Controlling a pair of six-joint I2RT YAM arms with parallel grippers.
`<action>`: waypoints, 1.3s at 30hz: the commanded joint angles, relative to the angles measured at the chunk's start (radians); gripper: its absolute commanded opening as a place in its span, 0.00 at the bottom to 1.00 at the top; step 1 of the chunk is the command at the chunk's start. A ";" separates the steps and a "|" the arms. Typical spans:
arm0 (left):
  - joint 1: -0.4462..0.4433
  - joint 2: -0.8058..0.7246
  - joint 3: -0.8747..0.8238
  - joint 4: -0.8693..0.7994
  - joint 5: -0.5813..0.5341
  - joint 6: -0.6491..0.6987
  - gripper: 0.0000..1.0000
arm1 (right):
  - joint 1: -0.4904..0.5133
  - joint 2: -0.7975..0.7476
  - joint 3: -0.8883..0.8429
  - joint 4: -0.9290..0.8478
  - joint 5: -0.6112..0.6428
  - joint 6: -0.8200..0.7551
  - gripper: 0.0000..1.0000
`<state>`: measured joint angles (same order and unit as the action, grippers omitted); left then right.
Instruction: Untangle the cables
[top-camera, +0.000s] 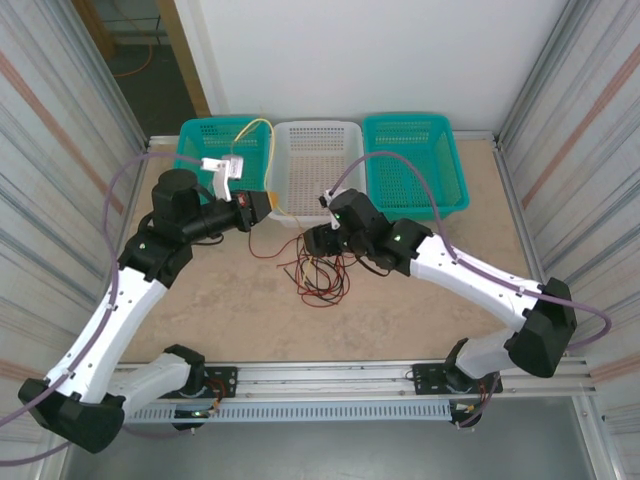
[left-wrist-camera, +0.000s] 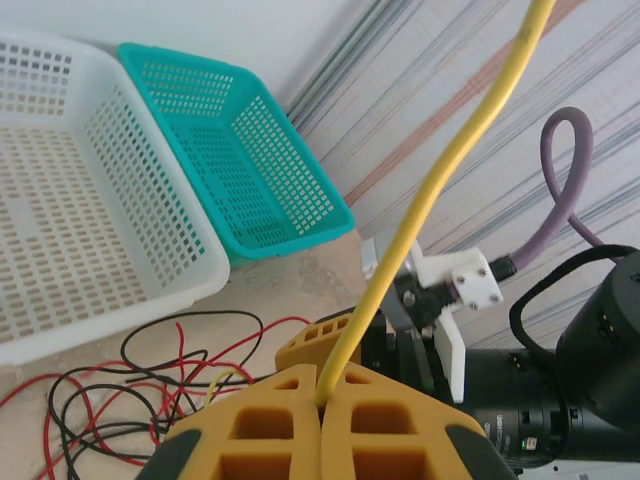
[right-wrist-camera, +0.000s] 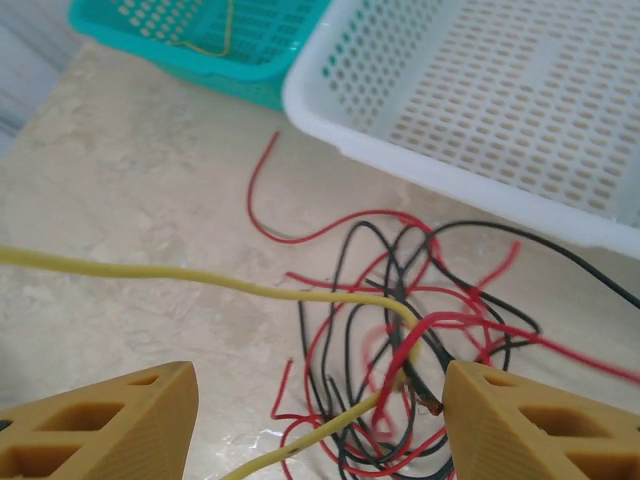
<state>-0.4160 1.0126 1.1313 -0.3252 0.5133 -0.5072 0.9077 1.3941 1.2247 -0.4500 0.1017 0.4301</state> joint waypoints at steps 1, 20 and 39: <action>-0.021 0.009 0.051 -0.056 -0.011 0.075 0.00 | 0.033 -0.026 -0.005 0.030 0.000 -0.087 0.69; -0.035 0.034 0.347 -0.324 -0.179 0.331 0.00 | -0.109 0.132 -0.250 0.118 -0.070 0.119 0.48; 0.180 0.147 0.542 -0.440 -0.769 0.400 0.00 | -0.073 0.156 -0.258 0.143 -0.131 0.186 0.27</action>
<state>-0.2550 1.1477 1.6691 -0.7891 -0.1089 -0.1268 0.8158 1.5791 0.9283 -0.3054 -0.0097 0.5995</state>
